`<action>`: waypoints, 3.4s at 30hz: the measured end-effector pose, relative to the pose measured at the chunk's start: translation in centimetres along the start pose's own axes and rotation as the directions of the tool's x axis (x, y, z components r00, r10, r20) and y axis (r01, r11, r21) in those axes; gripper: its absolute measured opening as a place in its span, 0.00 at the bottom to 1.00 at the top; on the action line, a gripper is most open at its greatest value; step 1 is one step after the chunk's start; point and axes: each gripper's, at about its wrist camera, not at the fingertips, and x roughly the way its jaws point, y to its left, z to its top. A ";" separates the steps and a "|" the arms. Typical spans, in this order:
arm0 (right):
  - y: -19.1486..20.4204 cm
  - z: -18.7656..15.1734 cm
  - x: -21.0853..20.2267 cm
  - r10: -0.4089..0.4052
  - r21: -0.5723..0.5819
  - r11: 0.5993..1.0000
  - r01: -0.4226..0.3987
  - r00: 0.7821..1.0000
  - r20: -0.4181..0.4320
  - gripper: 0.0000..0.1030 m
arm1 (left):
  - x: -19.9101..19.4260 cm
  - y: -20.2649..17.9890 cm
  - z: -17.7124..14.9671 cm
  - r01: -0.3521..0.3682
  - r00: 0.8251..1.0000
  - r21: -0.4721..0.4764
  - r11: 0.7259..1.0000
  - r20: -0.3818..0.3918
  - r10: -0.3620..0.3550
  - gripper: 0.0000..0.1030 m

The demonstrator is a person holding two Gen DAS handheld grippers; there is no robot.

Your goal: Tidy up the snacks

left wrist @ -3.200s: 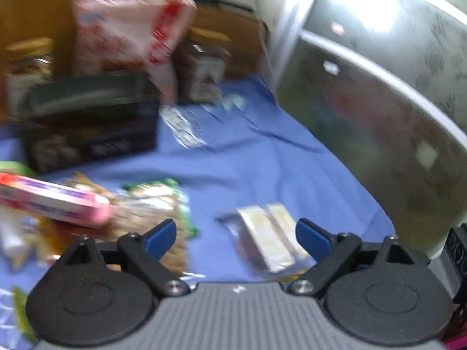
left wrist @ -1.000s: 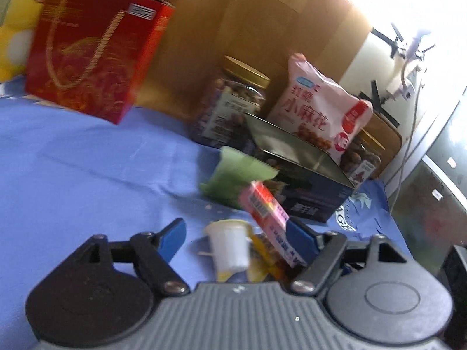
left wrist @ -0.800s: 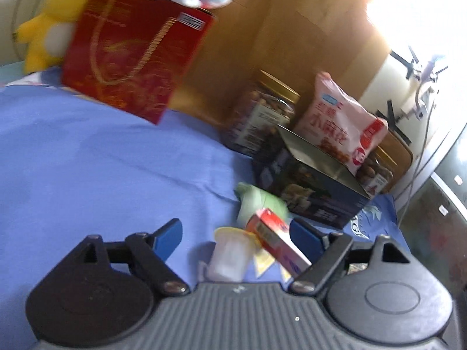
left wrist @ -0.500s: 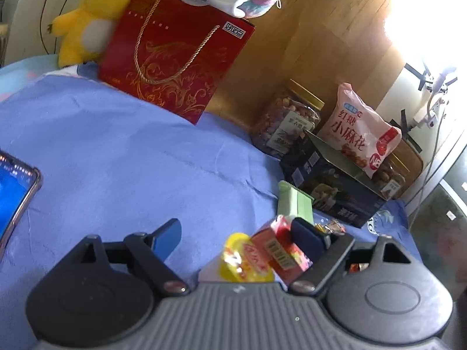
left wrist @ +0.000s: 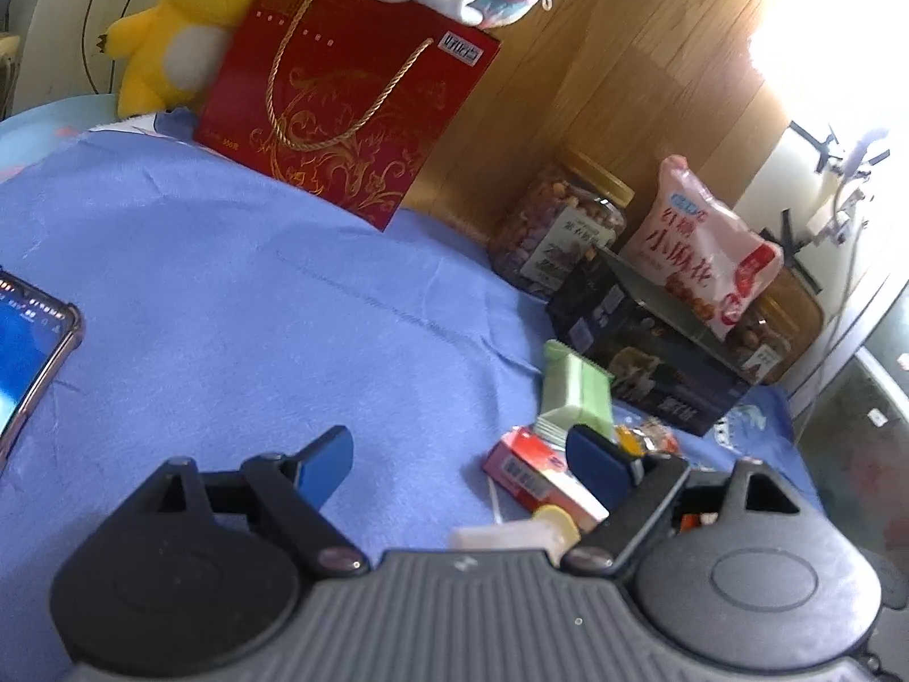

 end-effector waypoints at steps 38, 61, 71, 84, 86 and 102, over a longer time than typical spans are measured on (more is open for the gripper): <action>2.7 -0.9 3.6 0.044 0.006 0.999 -0.043 0.992 -0.118 0.46 | -2.1 -3.4 -4.8 0.077 0.989 0.100 0.992 -0.133 -0.064 0.51; 1.9 -2.7 1.0 0.079 0.098 0.993 -0.068 0.991 -0.107 0.46 | -1.7 -8.9 -7.4 -0.136 0.972 0.264 0.955 -0.152 0.181 0.53; 1.7 -2.8 1.1 0.087 0.103 0.992 -0.075 0.989 -0.122 0.50 | -2.2 -8.3 -7.2 -0.095 0.979 0.239 0.966 -0.155 0.135 0.53; 1.8 -2.8 1.6 0.085 0.081 0.994 -0.074 0.986 -0.140 0.51 | -3.3 -6.2 -6.1 -0.010 0.990 0.185 0.983 -0.134 0.035 0.54; 1.9 -2.7 1.6 0.080 0.075 0.995 -0.070 0.987 -0.142 0.51 | -3.1 -6.4 -6.3 -0.020 0.989 0.194 0.981 -0.139 0.048 0.54; 2.5 -2.4 1.3 0.085 0.060 0.995 -0.079 0.990 -0.110 0.47 | -2.6 -8.4 -6.7 -0.080 0.978 0.266 0.961 -0.163 0.127 0.45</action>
